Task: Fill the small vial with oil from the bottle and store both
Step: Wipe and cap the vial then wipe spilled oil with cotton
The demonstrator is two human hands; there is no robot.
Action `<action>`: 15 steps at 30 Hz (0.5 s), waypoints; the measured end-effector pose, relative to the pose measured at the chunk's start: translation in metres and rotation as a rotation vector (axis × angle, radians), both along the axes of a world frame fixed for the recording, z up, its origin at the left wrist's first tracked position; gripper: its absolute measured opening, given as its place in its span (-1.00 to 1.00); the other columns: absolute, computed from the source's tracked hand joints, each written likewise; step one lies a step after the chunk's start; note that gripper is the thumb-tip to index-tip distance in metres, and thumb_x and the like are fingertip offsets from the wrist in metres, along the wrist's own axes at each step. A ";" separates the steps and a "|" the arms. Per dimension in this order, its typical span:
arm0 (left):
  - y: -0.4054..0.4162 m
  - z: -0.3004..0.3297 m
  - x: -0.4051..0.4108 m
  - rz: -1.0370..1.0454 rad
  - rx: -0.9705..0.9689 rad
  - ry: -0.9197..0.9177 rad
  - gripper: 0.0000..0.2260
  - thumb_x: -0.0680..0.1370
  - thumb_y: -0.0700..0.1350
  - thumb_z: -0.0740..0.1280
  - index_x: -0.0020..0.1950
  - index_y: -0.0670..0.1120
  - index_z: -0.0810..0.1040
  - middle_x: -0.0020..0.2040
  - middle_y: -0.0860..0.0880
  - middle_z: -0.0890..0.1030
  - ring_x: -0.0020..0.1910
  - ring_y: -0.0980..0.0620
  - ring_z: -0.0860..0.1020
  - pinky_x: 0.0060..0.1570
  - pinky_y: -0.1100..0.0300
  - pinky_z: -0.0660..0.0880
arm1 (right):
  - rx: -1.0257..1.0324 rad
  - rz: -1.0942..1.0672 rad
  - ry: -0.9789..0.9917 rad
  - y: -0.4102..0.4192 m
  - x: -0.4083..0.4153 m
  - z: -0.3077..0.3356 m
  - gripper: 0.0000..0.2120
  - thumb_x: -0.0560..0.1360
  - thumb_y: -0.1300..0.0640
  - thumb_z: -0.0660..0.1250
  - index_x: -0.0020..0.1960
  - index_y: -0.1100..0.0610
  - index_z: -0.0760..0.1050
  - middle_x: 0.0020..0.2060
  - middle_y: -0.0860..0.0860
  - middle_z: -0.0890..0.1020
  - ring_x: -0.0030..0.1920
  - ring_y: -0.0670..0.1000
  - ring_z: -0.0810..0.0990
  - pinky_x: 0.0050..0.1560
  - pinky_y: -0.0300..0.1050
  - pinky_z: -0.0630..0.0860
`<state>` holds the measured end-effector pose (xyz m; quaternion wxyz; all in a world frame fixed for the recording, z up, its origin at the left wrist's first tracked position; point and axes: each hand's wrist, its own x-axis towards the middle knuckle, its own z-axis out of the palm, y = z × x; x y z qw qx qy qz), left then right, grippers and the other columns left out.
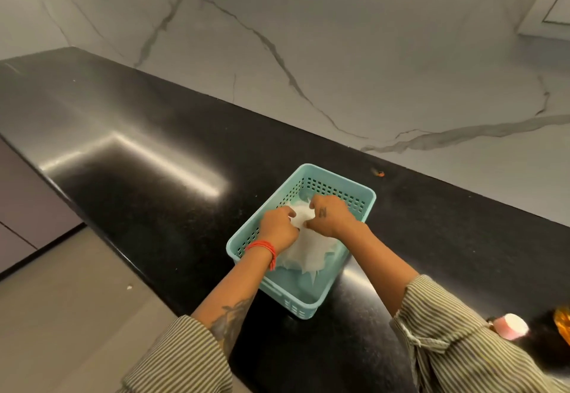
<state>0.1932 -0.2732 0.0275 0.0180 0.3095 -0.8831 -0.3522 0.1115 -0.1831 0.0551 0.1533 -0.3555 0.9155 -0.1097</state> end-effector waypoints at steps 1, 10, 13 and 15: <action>-0.001 -0.002 0.000 -0.004 -0.003 -0.009 -0.66 0.48 -0.21 0.34 0.25 -0.14 0.46 0.23 -0.15 0.54 0.24 -0.11 0.48 0.26 0.08 0.39 | 0.033 0.005 0.003 -0.002 -0.002 -0.002 -0.62 0.45 0.05 0.37 0.19 0.22 0.45 0.13 0.18 0.57 0.13 0.17 0.52 0.05 -0.06 0.43; -0.004 -0.006 -0.001 -0.007 0.006 0.002 -0.68 0.49 -0.25 0.30 0.25 -0.12 0.47 0.23 -0.14 0.54 0.24 -0.11 0.47 0.26 0.06 0.41 | 0.085 0.012 0.049 -0.010 -0.010 -0.014 -0.82 0.47 0.15 0.32 0.05 0.17 0.55 0.04 0.15 0.62 0.04 0.17 0.57 0.02 -0.04 0.52; -0.003 -0.006 -0.001 0.000 0.001 0.009 -0.68 0.49 -0.25 0.30 0.24 -0.11 0.48 0.24 -0.14 0.53 0.24 -0.11 0.46 0.26 0.05 0.41 | 0.083 0.023 0.089 -0.010 -0.009 -0.013 -0.86 0.48 0.16 0.28 0.01 0.09 0.55 0.01 0.11 0.63 0.01 0.15 0.58 -0.08 -0.09 0.47; -0.003 -0.005 -0.001 0.006 0.003 0.017 -0.68 0.50 -0.25 0.30 0.25 -0.11 0.47 0.24 -0.13 0.53 0.24 -0.11 0.46 0.27 0.06 0.40 | 0.064 0.010 0.110 -0.010 -0.008 -0.012 -0.86 0.48 0.15 0.27 0.00 0.05 0.56 0.03 0.09 0.62 0.01 0.14 0.58 -0.11 -0.11 0.45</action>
